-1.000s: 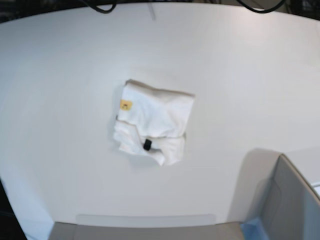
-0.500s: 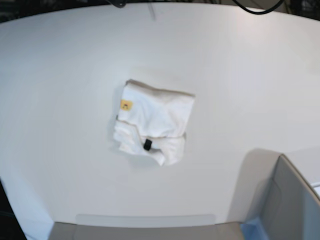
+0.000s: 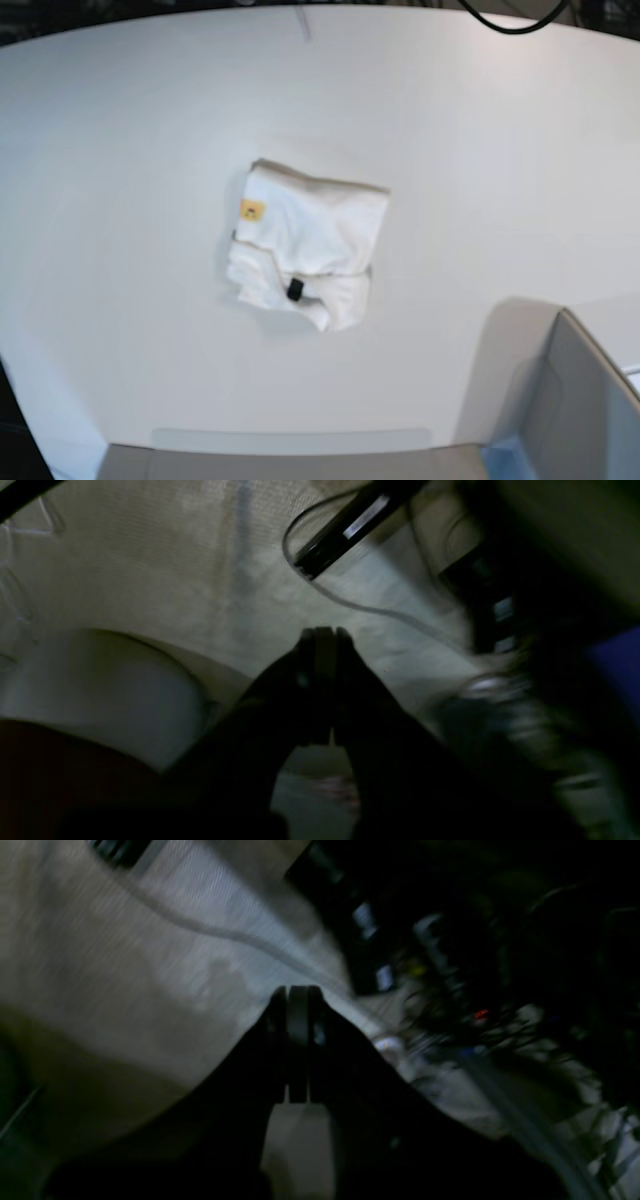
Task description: Layout the t-shirt on the table in an organized manner, then fold the t-shirt properly
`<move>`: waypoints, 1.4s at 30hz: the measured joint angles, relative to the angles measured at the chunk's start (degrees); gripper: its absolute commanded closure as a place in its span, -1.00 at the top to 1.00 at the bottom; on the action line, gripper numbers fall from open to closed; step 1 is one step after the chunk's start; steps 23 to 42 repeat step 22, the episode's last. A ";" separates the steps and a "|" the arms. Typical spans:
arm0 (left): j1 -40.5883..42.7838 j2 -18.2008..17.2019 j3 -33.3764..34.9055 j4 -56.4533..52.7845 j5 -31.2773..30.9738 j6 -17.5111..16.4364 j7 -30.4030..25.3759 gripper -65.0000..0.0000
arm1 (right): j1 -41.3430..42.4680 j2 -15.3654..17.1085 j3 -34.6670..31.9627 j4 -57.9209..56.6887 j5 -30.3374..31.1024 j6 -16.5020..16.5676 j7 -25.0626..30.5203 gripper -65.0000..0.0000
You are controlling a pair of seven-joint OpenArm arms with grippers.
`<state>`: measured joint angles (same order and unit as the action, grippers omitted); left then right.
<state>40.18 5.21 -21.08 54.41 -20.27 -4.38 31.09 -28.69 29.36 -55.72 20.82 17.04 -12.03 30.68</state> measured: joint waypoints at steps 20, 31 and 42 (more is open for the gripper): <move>-11.65 -6.03 9.27 -29.68 0.76 5.55 -23.50 -1.00 | 13.40 -4.98 -0.22 0.17 21.99 0.20 -28.85 -1.00; -11.43 -6.16 9.55 -29.77 0.79 7.13 -23.47 -1.00 | 12.98 -5.05 -0.22 0.15 21.99 0.33 -29.42 -1.00; -11.43 -6.16 9.55 -29.77 0.79 7.13 -23.47 -1.00 | 12.98 -5.05 -0.22 0.15 21.99 0.33 -29.42 -1.00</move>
